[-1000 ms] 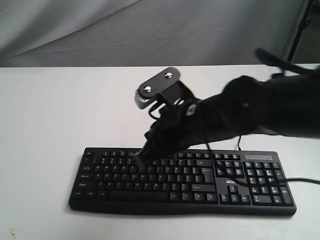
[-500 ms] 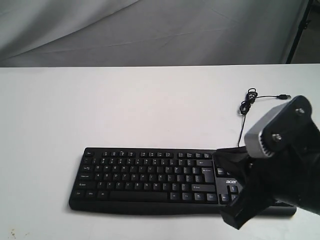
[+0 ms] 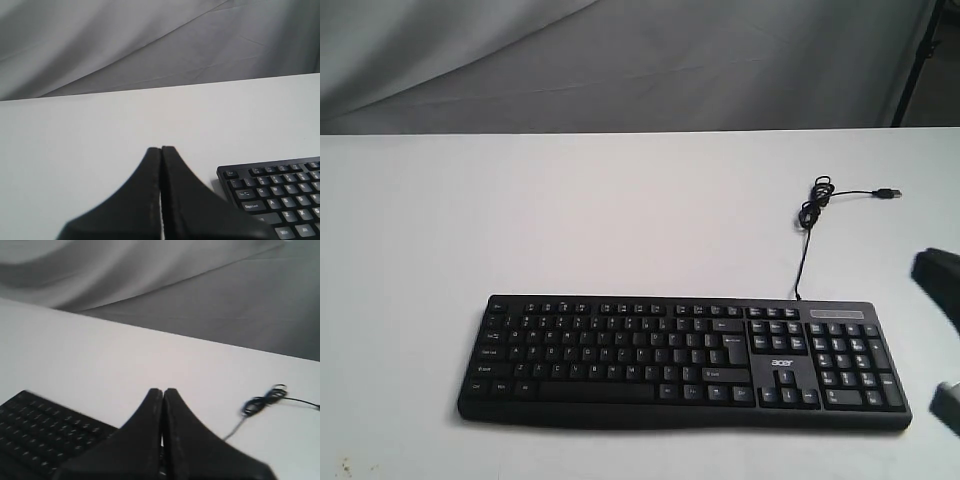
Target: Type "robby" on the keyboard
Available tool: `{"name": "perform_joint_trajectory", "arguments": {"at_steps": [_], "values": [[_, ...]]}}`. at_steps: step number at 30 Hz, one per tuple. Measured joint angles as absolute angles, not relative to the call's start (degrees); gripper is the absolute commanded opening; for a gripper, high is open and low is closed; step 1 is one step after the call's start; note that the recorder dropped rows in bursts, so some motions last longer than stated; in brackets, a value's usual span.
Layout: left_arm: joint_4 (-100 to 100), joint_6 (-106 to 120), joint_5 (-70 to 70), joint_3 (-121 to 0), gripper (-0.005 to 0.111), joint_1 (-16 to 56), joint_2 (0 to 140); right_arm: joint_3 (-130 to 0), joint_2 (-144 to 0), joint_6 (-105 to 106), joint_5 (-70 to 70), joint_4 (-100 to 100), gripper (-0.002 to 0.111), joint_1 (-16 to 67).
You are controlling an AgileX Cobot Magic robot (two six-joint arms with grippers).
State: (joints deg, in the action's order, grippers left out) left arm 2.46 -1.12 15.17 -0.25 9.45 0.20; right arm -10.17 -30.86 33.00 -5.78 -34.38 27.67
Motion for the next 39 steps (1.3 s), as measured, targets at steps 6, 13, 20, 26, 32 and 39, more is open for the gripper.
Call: {"name": "perform_joint_trajectory", "arguments": {"at_steps": [6,13,20,26,32,39], "values": [[2.46,-1.12,15.17,-0.25,0.000,9.45,0.20,-9.70,-19.84,33.00,3.24,-35.14,0.000,10.32],[2.46,-1.12,15.17,-0.25,0.000,9.45,0.20,-9.70,-15.35,32.46,6.18,-35.89,0.000,7.88],[2.46,-1.12,15.17,-0.25,0.000,9.45,0.20,-6.18,-17.38,19.59,2.55,-26.46,0.000,7.88],[2.46,-1.12,15.17,-0.25,0.000,9.45,0.20,-2.01,-17.61,2.52,1.35,-13.91,0.000,7.88],[2.46,-1.12,15.17,-0.25,0.000,9.45,0.20,-0.23,-14.19,0.68,2.79,-9.98,0.000,7.88],[2.46,-1.12,15.17,-0.25,0.000,9.45,0.20,-0.23,-8.25,0.47,10.64,-7.83,0.000,7.88]]}}
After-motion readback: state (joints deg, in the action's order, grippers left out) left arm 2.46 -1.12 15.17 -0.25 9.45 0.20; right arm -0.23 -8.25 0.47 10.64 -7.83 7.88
